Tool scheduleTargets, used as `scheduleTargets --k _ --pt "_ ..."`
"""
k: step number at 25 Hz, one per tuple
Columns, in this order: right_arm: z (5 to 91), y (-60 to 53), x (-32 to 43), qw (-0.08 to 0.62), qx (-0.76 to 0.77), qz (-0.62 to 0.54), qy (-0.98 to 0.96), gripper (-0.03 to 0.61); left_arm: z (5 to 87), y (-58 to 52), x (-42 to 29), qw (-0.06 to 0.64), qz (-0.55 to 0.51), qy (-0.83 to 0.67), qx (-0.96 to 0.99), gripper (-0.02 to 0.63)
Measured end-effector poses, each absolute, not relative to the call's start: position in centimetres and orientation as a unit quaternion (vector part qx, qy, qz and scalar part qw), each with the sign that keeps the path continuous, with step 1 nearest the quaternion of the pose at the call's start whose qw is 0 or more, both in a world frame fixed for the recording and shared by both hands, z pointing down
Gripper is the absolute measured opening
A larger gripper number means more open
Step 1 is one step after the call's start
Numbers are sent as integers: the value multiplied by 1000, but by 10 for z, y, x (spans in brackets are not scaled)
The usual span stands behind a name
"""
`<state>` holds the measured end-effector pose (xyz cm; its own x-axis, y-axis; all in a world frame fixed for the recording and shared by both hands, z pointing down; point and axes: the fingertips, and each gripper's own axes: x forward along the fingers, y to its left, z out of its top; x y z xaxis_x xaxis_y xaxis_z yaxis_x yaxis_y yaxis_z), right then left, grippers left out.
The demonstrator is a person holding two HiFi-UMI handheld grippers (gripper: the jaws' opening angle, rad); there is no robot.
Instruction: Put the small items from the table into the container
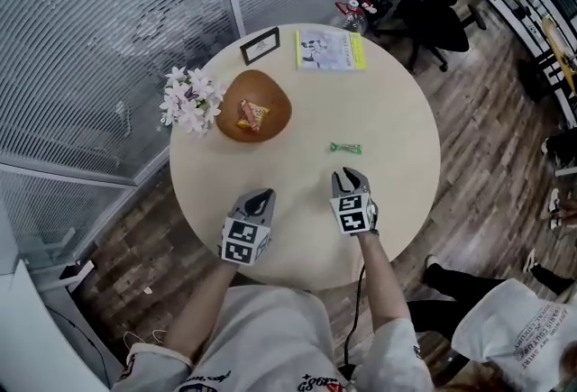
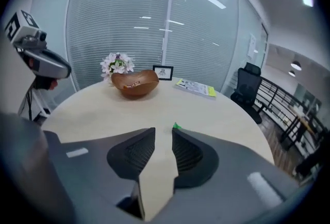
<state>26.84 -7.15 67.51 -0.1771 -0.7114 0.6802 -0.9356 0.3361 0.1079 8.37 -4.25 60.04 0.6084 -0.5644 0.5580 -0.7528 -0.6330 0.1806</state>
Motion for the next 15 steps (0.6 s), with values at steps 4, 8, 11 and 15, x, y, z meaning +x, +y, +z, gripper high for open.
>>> scheduleTargets --k 4,8,11,15 --pt "701 -111 286 398 510 158 -747 118 605 -46 73 211 236 -386 866 5" --pt "732 -137 297 462 463 161 -739 124 610 -53 57 219 245 -398 857 5" --pt "752 -148 302 495 435 167 -733 160 614 -58 42 220 252 -408 850 5" --pt "770 -153 312 527 412 199 -716 175 617 -63 26 224 257 -420 841 5"
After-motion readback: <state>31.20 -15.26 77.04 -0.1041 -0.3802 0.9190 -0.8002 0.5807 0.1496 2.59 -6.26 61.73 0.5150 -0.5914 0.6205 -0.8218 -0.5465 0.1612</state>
